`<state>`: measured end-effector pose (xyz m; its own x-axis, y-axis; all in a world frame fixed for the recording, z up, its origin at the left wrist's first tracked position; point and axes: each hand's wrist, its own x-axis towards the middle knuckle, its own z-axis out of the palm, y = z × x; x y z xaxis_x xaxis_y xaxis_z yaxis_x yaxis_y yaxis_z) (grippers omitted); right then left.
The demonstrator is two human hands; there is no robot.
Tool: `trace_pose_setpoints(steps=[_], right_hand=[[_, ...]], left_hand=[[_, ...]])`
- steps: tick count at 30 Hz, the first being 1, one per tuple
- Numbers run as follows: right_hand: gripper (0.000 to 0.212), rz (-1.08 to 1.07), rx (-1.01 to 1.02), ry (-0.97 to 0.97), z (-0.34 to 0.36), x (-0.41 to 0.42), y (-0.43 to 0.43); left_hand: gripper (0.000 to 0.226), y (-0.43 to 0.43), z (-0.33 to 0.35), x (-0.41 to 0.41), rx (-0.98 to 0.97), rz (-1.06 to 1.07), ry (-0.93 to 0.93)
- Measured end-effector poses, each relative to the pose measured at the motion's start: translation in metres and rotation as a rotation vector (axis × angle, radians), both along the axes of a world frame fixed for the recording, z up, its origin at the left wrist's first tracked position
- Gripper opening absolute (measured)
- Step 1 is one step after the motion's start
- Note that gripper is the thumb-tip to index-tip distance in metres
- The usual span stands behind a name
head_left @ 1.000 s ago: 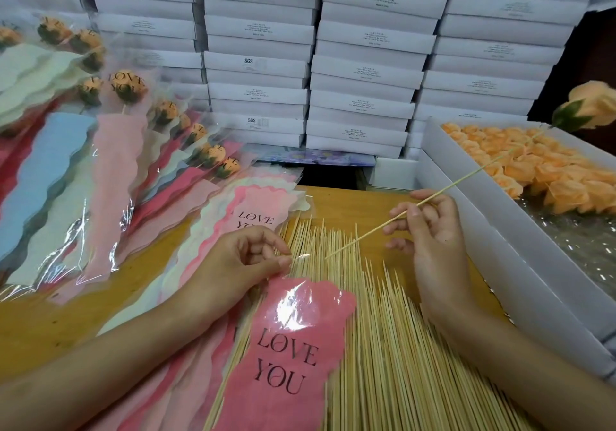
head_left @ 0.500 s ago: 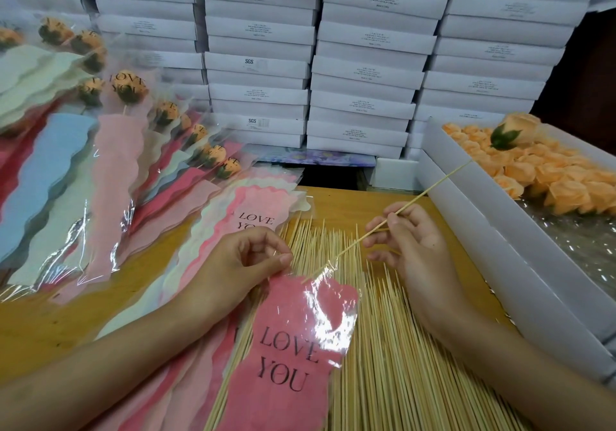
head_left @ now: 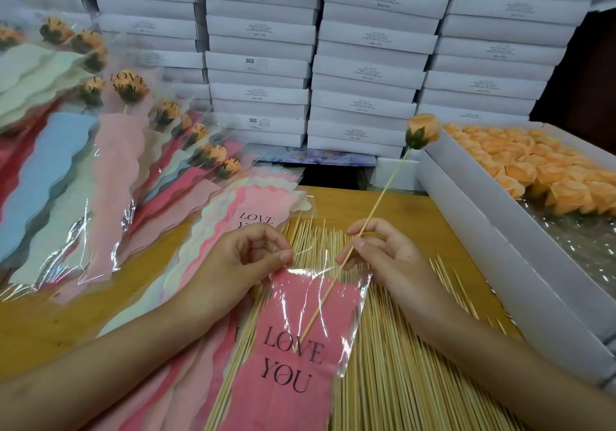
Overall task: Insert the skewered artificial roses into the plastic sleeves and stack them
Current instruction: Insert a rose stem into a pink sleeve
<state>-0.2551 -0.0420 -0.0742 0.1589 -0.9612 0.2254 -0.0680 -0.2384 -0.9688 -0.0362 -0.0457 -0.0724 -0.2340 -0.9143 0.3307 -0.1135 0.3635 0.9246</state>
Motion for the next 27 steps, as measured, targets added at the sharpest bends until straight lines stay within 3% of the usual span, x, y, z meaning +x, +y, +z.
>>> trace_pose_setpoints(steps=[10,14,18,22,25,27], right_hand=[[0.020,0.016,0.080,0.008,0.000,0.001,0.002],[0.025,0.017,0.080,-0.026,0.000,0.000,0.002],[0.014,-0.044,0.084,-0.151,-0.001,-0.002,-0.003],[0.016,-0.099,0.096,-0.247,-0.001,-0.005,-0.008],[0.023,-0.109,0.082,-0.236,-0.002,-0.006,-0.008],[0.026,-0.101,0.069,-0.207,-0.002,-0.005,-0.008]], left_hand=[[0.005,0.000,-0.002,0.001,0.014,0.019,0.043],[0.026,0.001,-0.003,0.003,0.031,0.018,0.142],[0.043,0.002,-0.002,0.004,0.219,-0.100,0.242],[0.021,0.006,-0.001,0.004,0.311,-0.237,0.162],[0.033,0.009,-0.001,0.005,0.285,-0.267,-0.002],[0.026,0.011,0.000,0.005,0.272,-0.310,-0.052]])
